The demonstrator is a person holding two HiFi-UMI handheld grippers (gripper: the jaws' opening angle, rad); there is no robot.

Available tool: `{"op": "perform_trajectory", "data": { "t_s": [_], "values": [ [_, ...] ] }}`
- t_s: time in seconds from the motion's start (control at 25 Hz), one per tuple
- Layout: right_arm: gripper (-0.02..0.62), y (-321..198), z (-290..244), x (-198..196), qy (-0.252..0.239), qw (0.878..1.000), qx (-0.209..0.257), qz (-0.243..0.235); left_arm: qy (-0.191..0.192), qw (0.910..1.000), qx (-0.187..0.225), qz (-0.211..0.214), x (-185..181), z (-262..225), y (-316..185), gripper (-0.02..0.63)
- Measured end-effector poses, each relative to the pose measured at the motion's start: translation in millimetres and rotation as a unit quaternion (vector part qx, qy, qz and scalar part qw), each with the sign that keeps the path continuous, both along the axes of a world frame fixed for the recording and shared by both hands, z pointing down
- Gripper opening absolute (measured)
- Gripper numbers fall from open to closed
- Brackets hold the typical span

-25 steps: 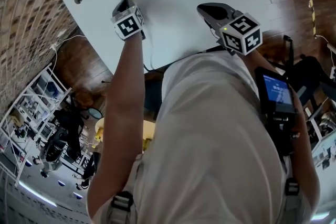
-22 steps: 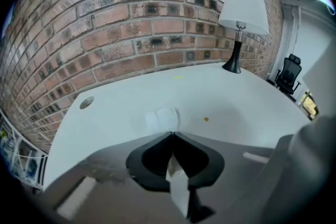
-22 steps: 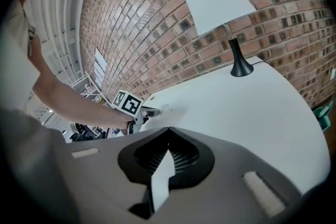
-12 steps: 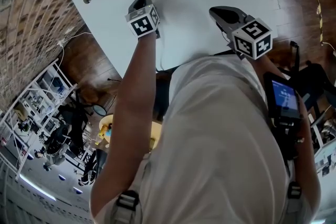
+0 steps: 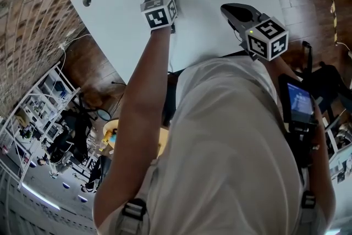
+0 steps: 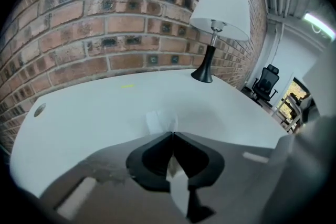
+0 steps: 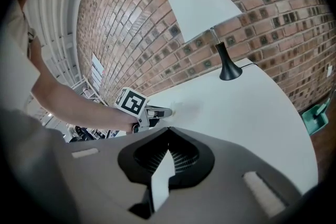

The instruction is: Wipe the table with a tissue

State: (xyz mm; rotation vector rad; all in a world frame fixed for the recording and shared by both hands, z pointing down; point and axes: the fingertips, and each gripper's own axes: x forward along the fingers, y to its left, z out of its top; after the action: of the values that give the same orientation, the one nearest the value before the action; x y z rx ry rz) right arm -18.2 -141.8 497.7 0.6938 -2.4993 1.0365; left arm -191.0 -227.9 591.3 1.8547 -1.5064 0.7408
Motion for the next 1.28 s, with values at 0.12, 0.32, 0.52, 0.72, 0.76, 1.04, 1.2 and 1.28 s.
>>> {"op": "perform_trajectory", "data": {
  "t_s": [0.12,0.32,0.52,0.72,0.76,1.04,1.2,1.28],
  "values": [
    [0.008,-1,-2,4,-0.003,1.0,-0.001,0.002,0.024,0.9995,-0.016,0.012,21,0,-5,0.015],
    [0.008,-2,-7,11,-0.007,1.0,0.005,0.003,0.153,0.9807,-0.085,0.087,82,0,14,0.014],
    [0.008,-22,-21,34,-0.014,0.999,0.026,0.031,0.238,0.9581,-0.024,0.157,137,-40,52,0.015],
    [0.008,-28,-13,53,-0.007,0.999,0.026,0.032,0.273,0.9471,-0.002,0.168,159,-58,113,0.015],
    [0.008,-27,-10,56,-0.006,0.999,0.024,0.028,0.275,0.9468,0.0,0.167,162,-58,124,0.015],
    [0.008,-7,-7,38,-0.024,0.998,0.032,-0.038,0.244,0.9611,0.025,0.127,155,-61,155,0.015],
    [0.008,11,-14,13,-0.035,0.996,0.043,-0.073,0.226,0.9673,0.041,0.107,132,-74,167,0.015],
    [0.008,15,-16,9,-0.035,0.996,0.045,-0.071,0.221,0.9695,0.044,0.097,123,-76,175,0.015]
  ]
}}
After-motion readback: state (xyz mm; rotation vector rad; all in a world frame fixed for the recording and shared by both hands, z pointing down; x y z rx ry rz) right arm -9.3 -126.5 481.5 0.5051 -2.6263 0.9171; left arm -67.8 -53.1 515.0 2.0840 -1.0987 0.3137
